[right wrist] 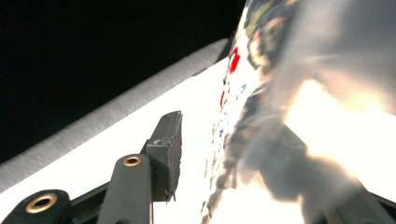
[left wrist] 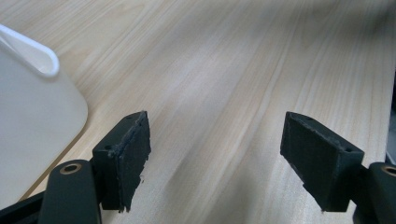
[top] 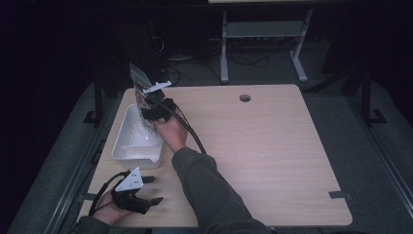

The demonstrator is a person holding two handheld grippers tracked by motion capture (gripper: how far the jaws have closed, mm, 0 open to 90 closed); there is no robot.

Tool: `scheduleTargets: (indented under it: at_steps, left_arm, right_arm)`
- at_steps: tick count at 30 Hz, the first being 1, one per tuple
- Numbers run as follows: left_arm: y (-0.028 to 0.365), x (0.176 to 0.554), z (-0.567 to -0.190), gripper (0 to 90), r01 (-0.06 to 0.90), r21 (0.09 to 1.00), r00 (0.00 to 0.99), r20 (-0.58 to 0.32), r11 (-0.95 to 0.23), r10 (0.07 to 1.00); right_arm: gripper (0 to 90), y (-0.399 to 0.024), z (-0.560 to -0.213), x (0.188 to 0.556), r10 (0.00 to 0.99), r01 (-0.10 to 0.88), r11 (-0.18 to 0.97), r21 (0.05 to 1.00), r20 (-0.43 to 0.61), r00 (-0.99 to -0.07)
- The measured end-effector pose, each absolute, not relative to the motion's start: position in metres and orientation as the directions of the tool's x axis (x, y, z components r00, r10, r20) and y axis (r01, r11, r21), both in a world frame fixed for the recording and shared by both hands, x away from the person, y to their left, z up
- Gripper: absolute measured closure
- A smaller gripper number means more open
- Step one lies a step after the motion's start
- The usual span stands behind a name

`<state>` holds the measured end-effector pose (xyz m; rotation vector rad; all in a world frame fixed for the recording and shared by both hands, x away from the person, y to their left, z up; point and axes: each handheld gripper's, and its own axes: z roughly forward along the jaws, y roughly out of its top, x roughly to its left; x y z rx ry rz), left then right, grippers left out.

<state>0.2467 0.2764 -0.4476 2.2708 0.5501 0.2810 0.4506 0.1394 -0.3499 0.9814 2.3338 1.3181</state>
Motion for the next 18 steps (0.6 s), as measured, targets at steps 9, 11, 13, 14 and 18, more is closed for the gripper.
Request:
scheduleTargets:
  at_steps: [9,11,13,14,18]
  left_arm:
    - [0.278,0.246,-0.446,23.7,0.293,0.739,0.883,0.033,-0.606,0.468]
    - [0.278,0.246,-0.446,23.7,0.293,0.741,0.883,0.033,-0.605,0.468]
    - [0.277,0.246,-0.446,23.7,0.291,0.741,0.884,0.034,-0.605,0.466]
    - [0.277,0.246,-0.446,23.7,0.29,0.74,0.885,0.035,-0.607,0.465]
    - [0.277,0.246,-0.447,23.7,0.289,0.74,0.885,0.035,-0.607,0.464]
  right_arm:
    - [74.0,0.14,-0.352,0.452,0.689,0.447,0.326,0.833,0.114,-0.715]
    - [74.7,0.14,-0.352,0.451,0.687,0.444,0.317,0.838,0.119,-0.717]
    - [75.1,0.142,-0.35,0.442,0.701,0.412,0.314,0.855,0.084,-0.708]
    - [75.2,0.142,-0.349,0.439,0.707,0.405,0.309,0.861,0.077,-0.703]
    - [75.4,0.142,-0.348,0.429,0.731,0.38,0.264,0.886,0.073,-0.678]
